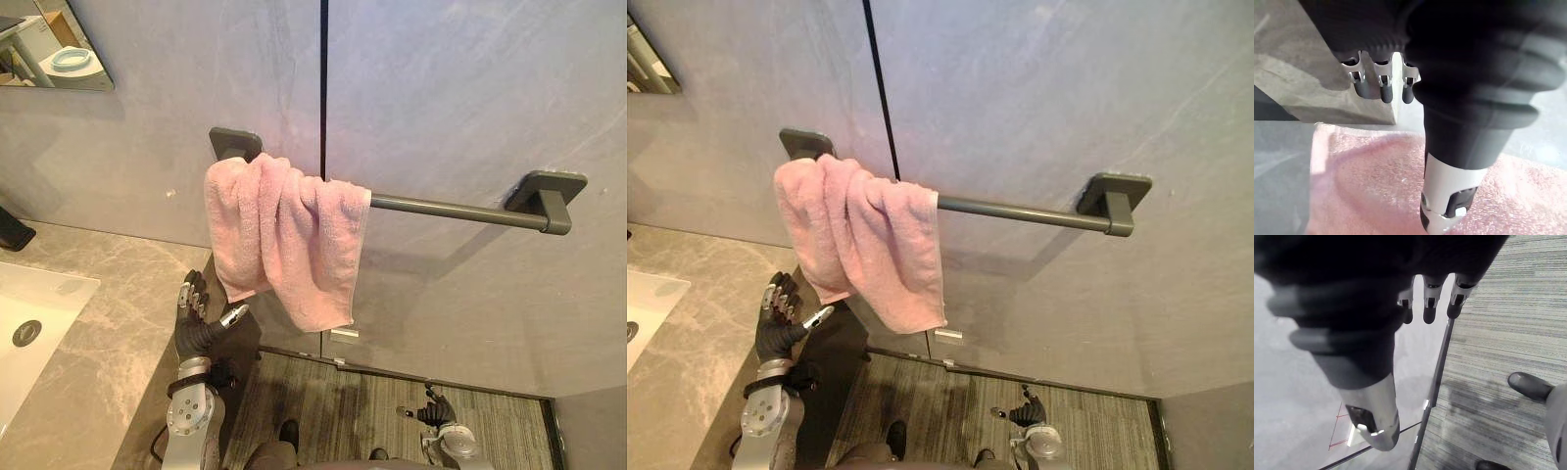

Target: Organize washtable

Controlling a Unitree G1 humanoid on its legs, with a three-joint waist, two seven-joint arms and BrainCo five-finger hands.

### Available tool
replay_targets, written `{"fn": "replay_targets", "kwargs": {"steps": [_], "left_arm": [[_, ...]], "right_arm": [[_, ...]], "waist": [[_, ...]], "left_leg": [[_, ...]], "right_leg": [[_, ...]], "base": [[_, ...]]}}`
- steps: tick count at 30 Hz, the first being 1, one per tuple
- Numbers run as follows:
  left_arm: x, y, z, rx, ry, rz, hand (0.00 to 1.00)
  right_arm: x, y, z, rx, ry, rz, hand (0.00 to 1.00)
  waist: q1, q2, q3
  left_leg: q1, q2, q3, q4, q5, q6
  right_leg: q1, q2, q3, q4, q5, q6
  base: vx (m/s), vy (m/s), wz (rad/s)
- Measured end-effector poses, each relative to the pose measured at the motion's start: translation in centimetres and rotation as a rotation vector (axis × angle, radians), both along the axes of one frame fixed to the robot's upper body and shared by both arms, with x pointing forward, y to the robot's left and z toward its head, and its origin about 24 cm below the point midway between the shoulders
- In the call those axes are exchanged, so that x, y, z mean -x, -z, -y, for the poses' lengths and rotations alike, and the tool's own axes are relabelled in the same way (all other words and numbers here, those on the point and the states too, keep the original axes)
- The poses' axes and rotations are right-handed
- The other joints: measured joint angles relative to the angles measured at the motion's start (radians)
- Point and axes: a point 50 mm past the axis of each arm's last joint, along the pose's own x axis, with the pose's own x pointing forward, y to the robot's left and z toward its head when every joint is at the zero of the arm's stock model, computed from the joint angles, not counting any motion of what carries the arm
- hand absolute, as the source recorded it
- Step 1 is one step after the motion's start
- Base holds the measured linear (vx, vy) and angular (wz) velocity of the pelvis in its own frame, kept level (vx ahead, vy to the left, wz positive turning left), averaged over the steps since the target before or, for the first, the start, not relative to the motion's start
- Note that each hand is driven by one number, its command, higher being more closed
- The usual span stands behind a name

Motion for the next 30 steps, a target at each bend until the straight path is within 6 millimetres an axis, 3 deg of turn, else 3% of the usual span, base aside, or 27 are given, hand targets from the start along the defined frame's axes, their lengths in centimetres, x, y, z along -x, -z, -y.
{"fn": "replay_targets", "kwargs": {"steps": [18,30], "left_arm": [[-1.4,-1.9,-0.9,-0.118,0.105,0.053,0.0],[-1.8,-1.2,-2.5,-0.202,0.157,-0.012,0.0]], "right_arm": [[-0.4,-0.1,0.1,0.011,-0.044,0.003,0.0],[-0.6,-0.2,0.1,-0.001,-0.086,-0.003,0.0]], "waist": [[-0.009,-0.01,-0.028],[-0.021,-0.019,-0.034]], "left_leg": [[0.04,0.002,0.016,-0.073,0.034,0.002],[0.085,0.001,0.049,-0.129,0.046,0.006]], "right_leg": [[0.0,0.001,0.014,-0.003,0.001,0.0],[0.012,0.001,0.043,-0.023,0.006,0.002]], "base": [[0.0,0.001,-0.02],[0.0,0.003,-0.07]]}}
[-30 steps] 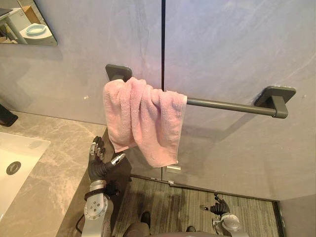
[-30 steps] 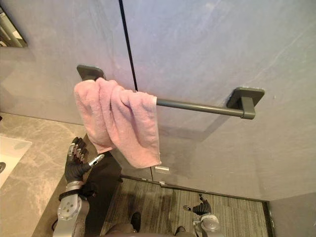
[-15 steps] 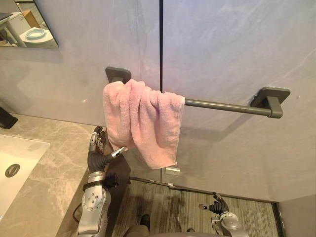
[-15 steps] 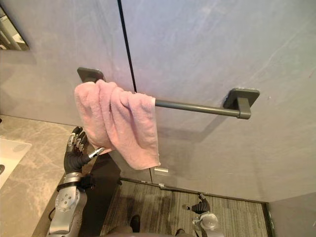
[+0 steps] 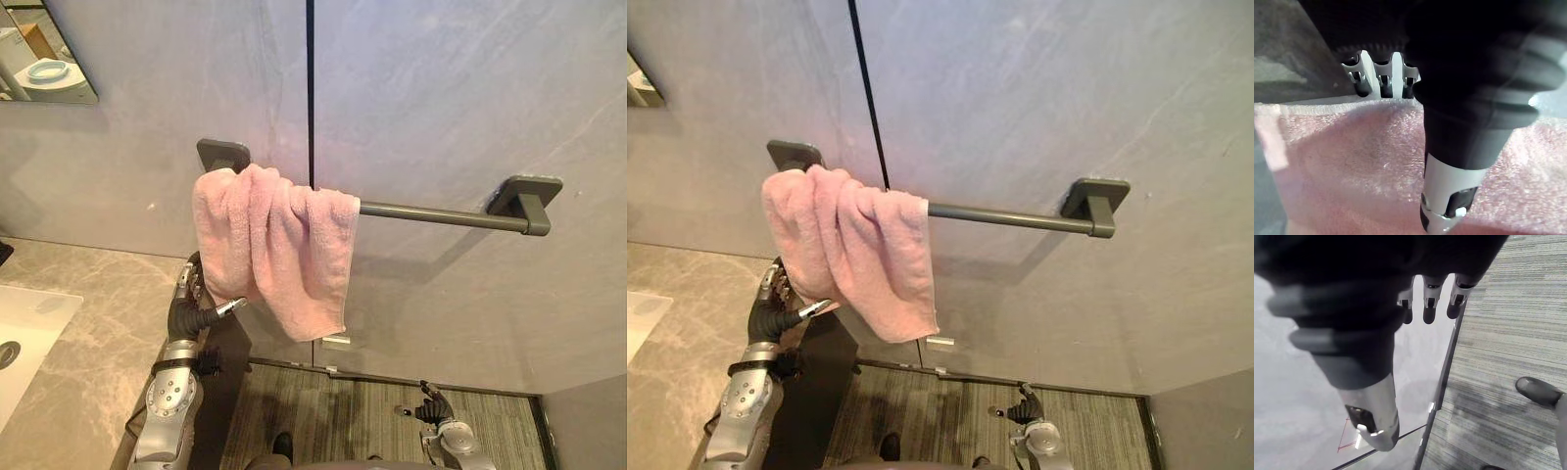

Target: Organize washtable

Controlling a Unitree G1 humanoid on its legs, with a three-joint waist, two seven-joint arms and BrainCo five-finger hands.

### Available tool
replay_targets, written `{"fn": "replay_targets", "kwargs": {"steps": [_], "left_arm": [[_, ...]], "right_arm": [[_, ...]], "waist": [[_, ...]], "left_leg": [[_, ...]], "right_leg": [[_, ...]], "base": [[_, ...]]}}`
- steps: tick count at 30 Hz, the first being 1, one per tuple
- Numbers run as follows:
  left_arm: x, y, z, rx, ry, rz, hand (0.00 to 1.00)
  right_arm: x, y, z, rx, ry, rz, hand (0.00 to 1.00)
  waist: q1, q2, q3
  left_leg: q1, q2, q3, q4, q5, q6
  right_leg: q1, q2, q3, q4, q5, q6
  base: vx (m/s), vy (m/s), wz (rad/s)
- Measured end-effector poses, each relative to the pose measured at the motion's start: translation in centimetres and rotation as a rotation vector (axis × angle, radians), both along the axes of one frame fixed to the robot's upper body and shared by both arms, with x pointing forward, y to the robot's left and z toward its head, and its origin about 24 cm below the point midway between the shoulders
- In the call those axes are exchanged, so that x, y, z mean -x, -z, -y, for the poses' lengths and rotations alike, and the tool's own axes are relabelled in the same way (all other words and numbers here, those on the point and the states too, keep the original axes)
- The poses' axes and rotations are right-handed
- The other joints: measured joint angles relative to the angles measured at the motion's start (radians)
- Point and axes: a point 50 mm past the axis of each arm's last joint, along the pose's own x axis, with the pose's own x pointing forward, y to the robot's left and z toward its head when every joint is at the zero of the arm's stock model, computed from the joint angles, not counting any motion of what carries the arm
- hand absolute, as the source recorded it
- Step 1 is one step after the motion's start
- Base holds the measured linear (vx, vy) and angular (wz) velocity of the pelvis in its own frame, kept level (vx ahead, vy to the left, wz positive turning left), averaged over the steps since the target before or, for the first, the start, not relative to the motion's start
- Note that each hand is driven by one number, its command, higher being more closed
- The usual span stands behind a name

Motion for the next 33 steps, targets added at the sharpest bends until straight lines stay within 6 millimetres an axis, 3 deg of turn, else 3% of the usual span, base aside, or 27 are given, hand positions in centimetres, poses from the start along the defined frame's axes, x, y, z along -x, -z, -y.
{"fn": "replay_targets", "kwargs": {"steps": [8,9,17,23,33], "left_arm": [[-0.3,0.7,-0.8,-0.029,0.024,-0.056,0.0],[-0.2,0.8,-0.9,-0.032,0.03,-0.06,1.0],[-0.4,1.8,-0.6,-0.056,0.094,-0.131,1.0],[-0.7,1.7,-0.6,-0.055,0.097,-0.129,1.0],[-0.8,1.7,-0.6,-0.035,0.095,-0.124,1.0]], "right_arm": [[0.0,0.0,0.2,0.009,-0.014,-0.01,0.0],[0.0,0.0,0.2,0.009,-0.017,-0.011,0.0],[-0.1,0.0,0.1,0.001,-0.044,-0.012,0.0],[-1.3,-0.7,0.5,0.016,-0.058,0.03,0.0],[-5.8,-5.2,-0.5,-0.001,-0.112,0.308,0.0]], "waist": [[-0.011,0.0,0.0],[-0.011,0.0,0.0],[-0.013,0.0,0.0],[-0.015,0.0,0.0],[-0.016,0.001,0.001]], "left_leg": [[0.014,0.001,0.008,-0.001,0.0,0.0],[0.015,0.001,0.01,-0.001,0.0,0.0],[0.015,0.001,0.025,-0.003,-0.001,0.0],[0.018,0.001,0.039,-0.003,-0.001,-0.001],[0.014,0.001,0.063,-0.004,-0.001,0.0]], "right_leg": [[0.006,0.0,0.014,0.001,0.002,0.001],[0.006,0.0,0.017,0.001,0.002,0.002],[0.003,0.0,0.031,-0.009,0.007,0.005],[0.002,0.001,0.051,-0.022,0.02,0.002],[-0.014,0.001,0.081,-0.032,0.034,0.007]], "base": [[-0.04,-0.006,-0.04],[-0.06,-0.004,-0.08],[-0.02,-0.005,-0.05],[-0.02,-0.004,-0.09],[-0.05,-0.002,-0.08]]}}
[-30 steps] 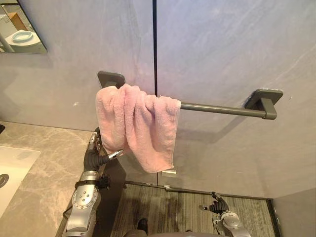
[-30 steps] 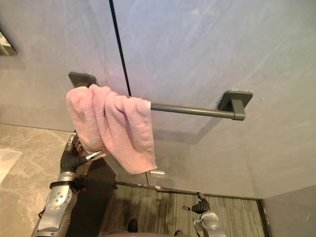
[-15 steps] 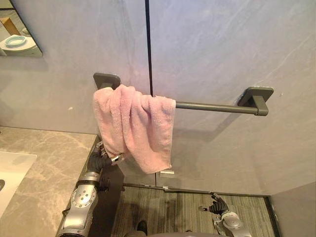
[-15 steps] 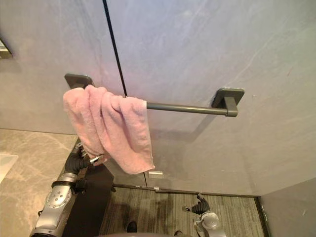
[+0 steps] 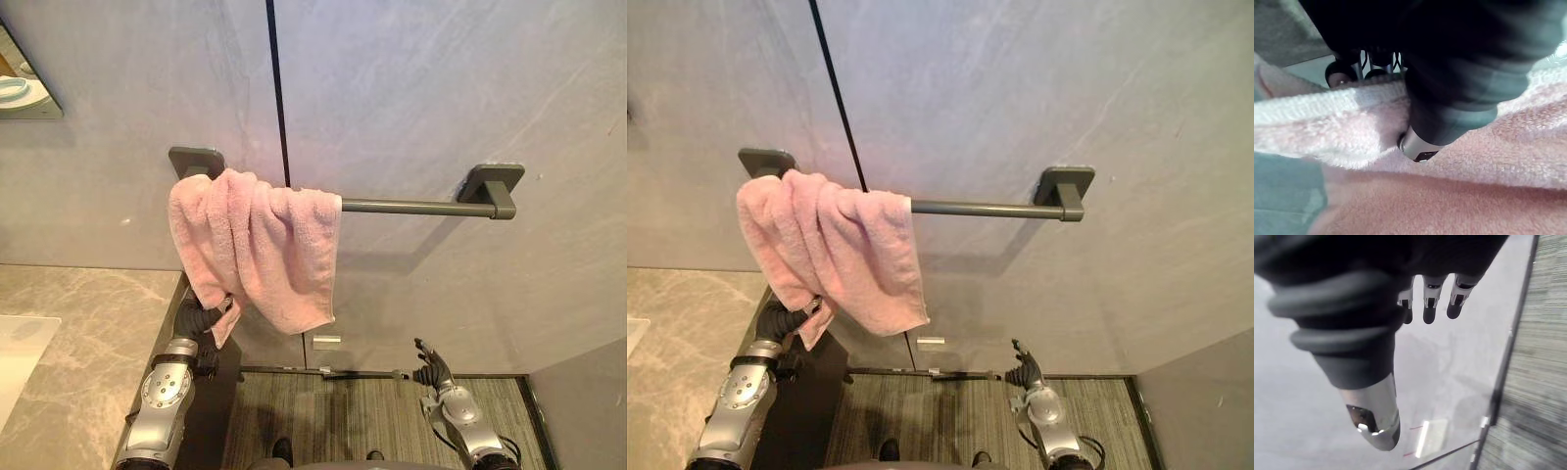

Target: Organize washtable

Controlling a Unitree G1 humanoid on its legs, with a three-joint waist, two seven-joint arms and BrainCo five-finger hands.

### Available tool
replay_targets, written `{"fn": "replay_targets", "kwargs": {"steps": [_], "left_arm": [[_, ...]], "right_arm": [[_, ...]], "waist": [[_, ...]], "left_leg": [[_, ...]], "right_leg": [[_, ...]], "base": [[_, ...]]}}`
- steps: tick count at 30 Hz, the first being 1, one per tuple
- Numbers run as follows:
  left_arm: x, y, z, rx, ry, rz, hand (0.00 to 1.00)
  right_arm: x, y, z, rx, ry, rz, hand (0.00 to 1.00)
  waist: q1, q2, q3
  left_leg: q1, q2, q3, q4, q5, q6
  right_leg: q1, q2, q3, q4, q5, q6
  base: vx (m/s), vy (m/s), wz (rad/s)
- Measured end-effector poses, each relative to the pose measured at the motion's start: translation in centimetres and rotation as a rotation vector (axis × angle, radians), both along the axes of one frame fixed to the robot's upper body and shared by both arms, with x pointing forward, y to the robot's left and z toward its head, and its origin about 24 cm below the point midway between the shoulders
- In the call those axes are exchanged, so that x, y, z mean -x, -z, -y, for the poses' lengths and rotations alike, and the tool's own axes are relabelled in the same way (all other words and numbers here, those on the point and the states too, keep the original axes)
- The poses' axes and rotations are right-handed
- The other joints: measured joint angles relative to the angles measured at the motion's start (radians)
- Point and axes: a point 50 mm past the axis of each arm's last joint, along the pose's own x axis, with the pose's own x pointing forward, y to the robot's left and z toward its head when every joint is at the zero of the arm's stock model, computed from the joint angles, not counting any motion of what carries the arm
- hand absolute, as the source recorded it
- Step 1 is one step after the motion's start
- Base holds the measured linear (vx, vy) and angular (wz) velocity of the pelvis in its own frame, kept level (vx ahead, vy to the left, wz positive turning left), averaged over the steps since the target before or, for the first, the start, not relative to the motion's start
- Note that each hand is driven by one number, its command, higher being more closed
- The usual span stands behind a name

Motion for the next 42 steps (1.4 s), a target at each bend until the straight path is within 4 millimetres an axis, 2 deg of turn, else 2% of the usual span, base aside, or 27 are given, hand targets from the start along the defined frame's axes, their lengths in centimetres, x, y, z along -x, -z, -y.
{"fn": "replay_targets", "kwargs": {"steps": [4,7,11,15,18,27,34,42], "left_arm": [[0.0,0.0,0.0,0.0,0.001,0.003,1.0],[0.0,0.0,0.0,0.0,-0.001,0.003,1.0],[0.1,-0.1,0.1,0.0,0.0,0.006,1.0],[0.5,-0.1,0.1,0.0,0.009,0.009,1.0],[0.5,-0.1,0.2,0.001,0.016,0.011,1.0],[0.3,-1.4,0.7,0.004,0.039,0.072,1.0],[0.3,-1.0,1.7,0.031,0.072,0.06,1.0],[0.3,-1.0,1.8,0.037,0.071,0.061,1.0]], "right_arm": [[-1.6,-2.8,-1.4,-0.037,-0.075,0.155,0.0],[-2.0,-4.5,-2.2,-0.049,-0.155,0.23,0.0],[-1.7,-6.1,-2.9,-0.055,-0.263,0.288,0.0],[-1.7,-8.8,-3.6,-0.103,-0.407,0.392,0.0],[-1.6,-9.7,-4.1,-0.136,-0.476,0.413,0.0],[-2.0,-11.2,-6.3,-0.215,-0.609,0.45,0.0],[-2.7,-12.3,-9.5,-0.26,-0.742,0.487,0.0],[-3.0,-12.0,-11.2,-0.29,-0.763,0.479,0.0]], "waist": [[0.0,0.0,0.0],[0.001,0.0,0.0],[0.004,0.0,0.0],[-0.001,0.0,0.0],[0.003,0.0,-0.001],[0.003,-0.001,-0.002],[0.005,-0.001,-0.03],[0.006,-0.006,-0.033]], "left_leg": [[-0.003,0.0,0.0,0.001,-0.001,0.0],[-0.003,0.0,0.0,0.001,-0.002,0.0],[-0.004,0.003,0.01,0.001,-0.006,0.0],[-0.004,0.005,0.03,0.001,-0.009,0.0],[-0.004,0.006,0.04,0.001,-0.01,0.001],[0.0,0.004,0.045,0.001,-0.01,0.002],[-0.006,0.004,0.035,0.001,-0.009,0.003],[-0.011,0.003,0.02,0.001,-0.006,0.006]], "right_leg": [[-0.001,0.0,0.001,-0.003,0.0,0.0],[-0.002,0.001,0.001,-0.004,0.0,0.001],[-0.01,0.002,0.016,-0.001,0.0,0.001],[-0.021,0.002,0.039,0.012,0.001,0.001],[-0.03,0.003,0.051,0.021,0.0,0.001],[-0.038,0.0,0.057,0.039,-0.002,0.002],[-0.037,0.001,0.052,0.034,-0.002,0.002],[-0.036,0.0,0.048,0.036,-0.002,0.002]], "base": [[0.0,0.0,0.0],[0.0,0.0,0.0],[-0.01,-0.003,-0.11],[-0.01,-0.001,-0.14],[-0.03,-0.005,-0.09],[-0.03,-0.003,-0.03],[0.0,-0.009,0.03],[-0.02,-0.008,0.04]]}}
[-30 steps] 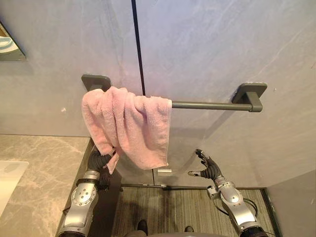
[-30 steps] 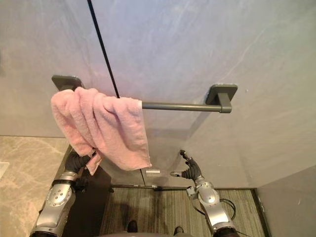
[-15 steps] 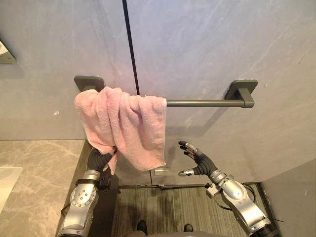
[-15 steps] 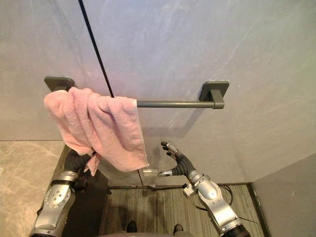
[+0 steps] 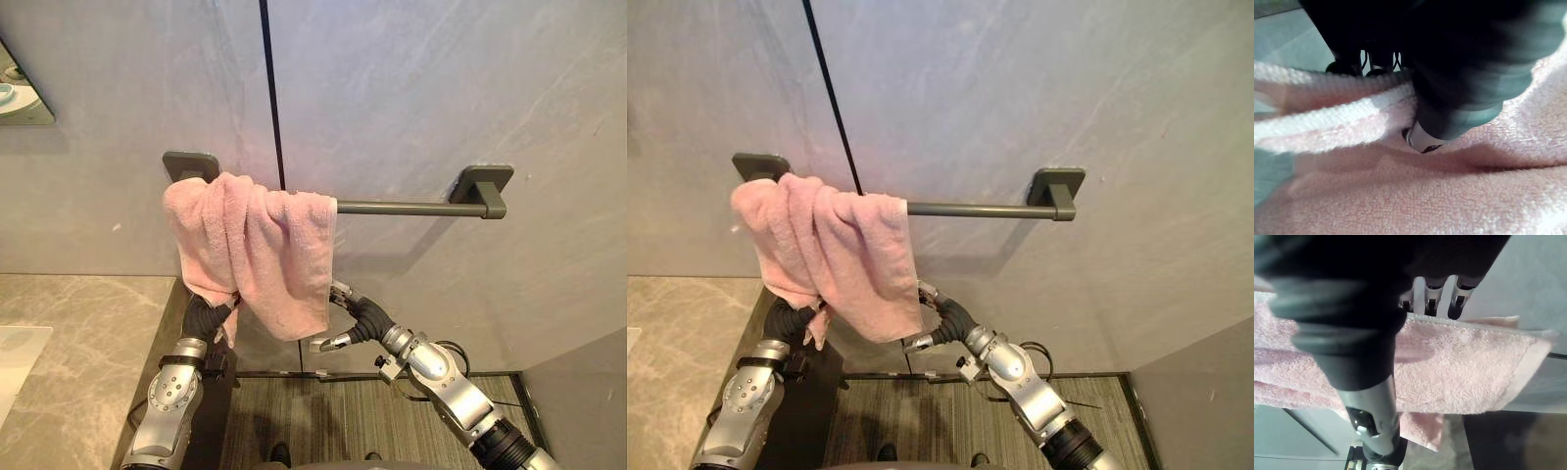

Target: Organize washtable

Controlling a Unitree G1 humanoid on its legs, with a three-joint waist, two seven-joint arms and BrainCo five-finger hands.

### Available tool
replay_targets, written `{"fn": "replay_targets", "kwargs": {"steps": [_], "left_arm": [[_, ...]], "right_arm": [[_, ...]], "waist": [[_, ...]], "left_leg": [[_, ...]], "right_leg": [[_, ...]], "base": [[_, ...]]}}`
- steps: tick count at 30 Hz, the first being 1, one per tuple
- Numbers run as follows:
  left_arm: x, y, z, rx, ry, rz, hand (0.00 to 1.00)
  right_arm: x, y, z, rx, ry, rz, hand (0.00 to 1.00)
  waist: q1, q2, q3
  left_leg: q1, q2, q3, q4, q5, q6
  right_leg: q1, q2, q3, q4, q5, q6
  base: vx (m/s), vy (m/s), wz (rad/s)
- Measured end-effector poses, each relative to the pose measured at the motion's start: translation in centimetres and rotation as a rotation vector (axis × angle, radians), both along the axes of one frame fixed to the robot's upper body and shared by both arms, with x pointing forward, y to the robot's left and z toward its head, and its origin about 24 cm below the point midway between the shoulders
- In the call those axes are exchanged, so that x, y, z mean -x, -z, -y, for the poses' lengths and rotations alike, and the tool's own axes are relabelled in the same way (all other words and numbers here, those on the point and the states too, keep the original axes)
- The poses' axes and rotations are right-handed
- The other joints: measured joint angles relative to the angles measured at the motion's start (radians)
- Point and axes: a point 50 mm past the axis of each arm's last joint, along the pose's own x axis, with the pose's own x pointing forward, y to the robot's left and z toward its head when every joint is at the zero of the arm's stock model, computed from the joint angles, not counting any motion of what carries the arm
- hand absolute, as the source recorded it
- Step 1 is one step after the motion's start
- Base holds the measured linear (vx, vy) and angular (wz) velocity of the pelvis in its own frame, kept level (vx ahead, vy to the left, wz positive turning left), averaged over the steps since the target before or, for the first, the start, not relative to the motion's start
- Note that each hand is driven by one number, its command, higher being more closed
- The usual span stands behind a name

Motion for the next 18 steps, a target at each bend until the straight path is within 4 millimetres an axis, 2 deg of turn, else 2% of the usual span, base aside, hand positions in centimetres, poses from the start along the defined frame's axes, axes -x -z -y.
{"fn": "replay_targets", "kwargs": {"steps": [1,2,9,18], "left_arm": [[0.0,0.0,0.0,0.002,0.0,0.0,1.0],[0.0,0.1,0.2,0.012,-0.003,0.001,1.0],[0.0,0.3,0.8,0.047,-0.009,0.003,1.0],[0.0,0.4,1.1,0.082,-0.016,0.005,1.0]], "right_arm": [[-0.1,0.1,-0.1,0.001,0.006,-0.005,0.0],[-0.2,0.2,-0.1,0.006,0.016,-0.004,1.0],[-0.8,0.6,-1.0,-0.011,0.053,-0.024,1.0],[-1.6,0.2,-1.8,-0.035,0.064,-0.011,1.0]], "waist": [[0.0,0.0,0.0],[0.0,0.0,0.0],[0.0,-0.003,-0.002],[0.001,-0.009,-0.006]], "left_leg": [[0.0,0.0,-0.001,0.0,0.001,0.0],[-0.001,-0.001,-0.004,0.0,0.002,0.0],[-0.006,-0.001,-0.013,0.0,0.004,0.0],[-0.014,-0.001,-0.018,0.0,0.004,0.0]], "right_leg": [[0.0,0.0,-0.001,0.0,0.0,0.0],[0.0,0.0,-0.002,0.001,0.0,0.0],[0.0,0.0,-0.01,0.001,0.0,0.0],[-0.005,0.0,-0.013,0.0,0.0,0.0]], "base": [[-0.03,-0.009,0.04],[-0.03,-0.009,0.04],[-0.02,-0.008,0.03],[0.0,-0.001,0.0]]}}
